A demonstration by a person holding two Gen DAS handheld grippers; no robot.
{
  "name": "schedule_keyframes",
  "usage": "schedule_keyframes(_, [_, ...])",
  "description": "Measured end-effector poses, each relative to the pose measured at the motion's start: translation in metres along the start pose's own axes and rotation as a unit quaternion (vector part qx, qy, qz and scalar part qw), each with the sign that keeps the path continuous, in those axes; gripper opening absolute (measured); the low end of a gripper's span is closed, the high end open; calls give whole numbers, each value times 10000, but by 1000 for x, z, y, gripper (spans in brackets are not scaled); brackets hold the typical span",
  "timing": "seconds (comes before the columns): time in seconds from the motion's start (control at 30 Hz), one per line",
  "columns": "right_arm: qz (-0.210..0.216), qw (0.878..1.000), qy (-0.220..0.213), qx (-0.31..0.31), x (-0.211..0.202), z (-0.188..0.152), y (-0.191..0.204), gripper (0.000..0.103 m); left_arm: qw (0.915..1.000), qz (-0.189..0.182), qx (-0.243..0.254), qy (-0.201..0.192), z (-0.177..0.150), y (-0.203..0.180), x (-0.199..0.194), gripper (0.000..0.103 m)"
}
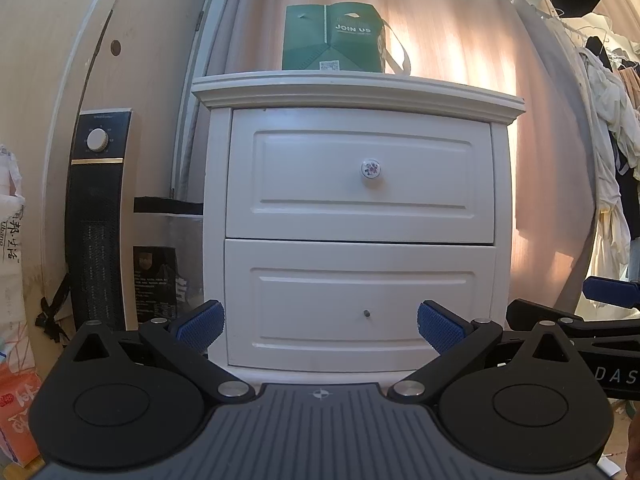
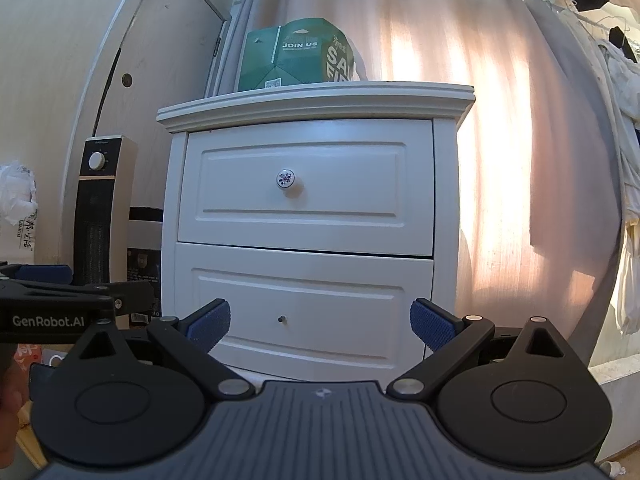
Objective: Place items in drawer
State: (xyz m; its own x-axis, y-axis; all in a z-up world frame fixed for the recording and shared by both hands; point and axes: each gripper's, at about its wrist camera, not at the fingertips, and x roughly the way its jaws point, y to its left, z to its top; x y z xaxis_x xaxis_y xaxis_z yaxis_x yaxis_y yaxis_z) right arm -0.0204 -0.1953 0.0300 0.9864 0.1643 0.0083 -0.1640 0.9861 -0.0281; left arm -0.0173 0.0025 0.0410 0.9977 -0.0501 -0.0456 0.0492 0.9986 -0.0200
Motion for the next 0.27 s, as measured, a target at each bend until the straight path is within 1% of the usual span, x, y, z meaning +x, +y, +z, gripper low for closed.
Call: schedule_keyframes(0.27, [5, 10000, -1, -5, 0, 2, 0, 103, 10000, 21, 16, -37, -1, -2, 0, 103])
